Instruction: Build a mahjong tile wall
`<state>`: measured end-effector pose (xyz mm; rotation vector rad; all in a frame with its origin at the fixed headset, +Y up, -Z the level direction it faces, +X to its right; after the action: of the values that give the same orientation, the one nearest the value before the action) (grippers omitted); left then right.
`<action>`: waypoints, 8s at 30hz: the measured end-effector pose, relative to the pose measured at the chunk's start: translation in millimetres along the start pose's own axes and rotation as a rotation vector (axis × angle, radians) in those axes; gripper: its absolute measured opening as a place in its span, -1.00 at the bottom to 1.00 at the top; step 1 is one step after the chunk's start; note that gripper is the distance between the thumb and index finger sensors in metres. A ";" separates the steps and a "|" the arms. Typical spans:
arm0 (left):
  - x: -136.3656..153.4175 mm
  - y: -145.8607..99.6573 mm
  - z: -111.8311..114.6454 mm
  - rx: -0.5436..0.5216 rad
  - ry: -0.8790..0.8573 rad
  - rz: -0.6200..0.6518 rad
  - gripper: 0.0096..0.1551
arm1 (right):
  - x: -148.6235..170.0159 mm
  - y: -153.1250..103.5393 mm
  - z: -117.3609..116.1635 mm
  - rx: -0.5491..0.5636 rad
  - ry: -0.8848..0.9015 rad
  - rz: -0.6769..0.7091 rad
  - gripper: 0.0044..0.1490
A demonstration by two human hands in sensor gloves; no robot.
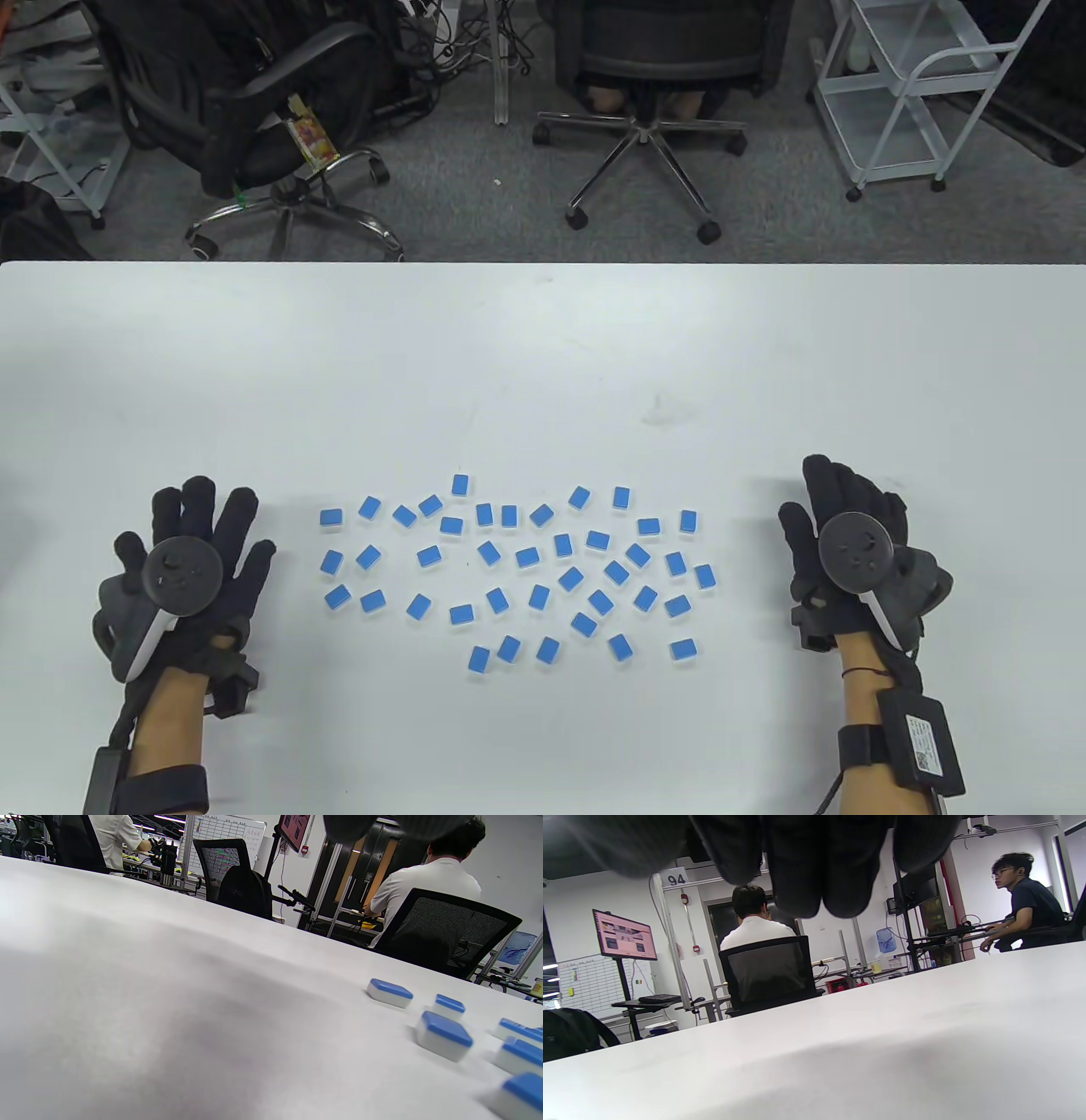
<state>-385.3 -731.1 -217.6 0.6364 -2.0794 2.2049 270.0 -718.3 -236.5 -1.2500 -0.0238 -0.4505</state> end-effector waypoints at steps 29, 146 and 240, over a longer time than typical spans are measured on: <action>2.0 0.7 -1.4 0.003 -0.029 -0.002 -0.23 | -83.2 -39.3 0.3 -0.247 -0.112 0.455 -0.17; 4.8 -0.2 -1.5 0.074 -0.063 -0.012 -0.24 | -97.9 -52.4 -42.6 -0.314 -0.571 0.395 -0.16; 8.4 1.2 2.8 0.130 -0.078 -0.015 -0.25 | -137.0 -88.3 -53.5 -0.336 -0.594 0.499 -0.34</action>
<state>-392.7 -736.0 -216.0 0.7571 -1.9697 2.3589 102.7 -745.3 -209.3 -1.6224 -0.1403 0.3726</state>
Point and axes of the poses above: the tracker on the back of each hand, its own x axis roughly to the little-finger side, its own y axis roughly from the wrist to the fingertips, z = x × y, the point moved 1 cm from there along y, roughly from the wrist to the fingertips, and after that the axes turned 5 degrees about -z, right-handed, at the moved point
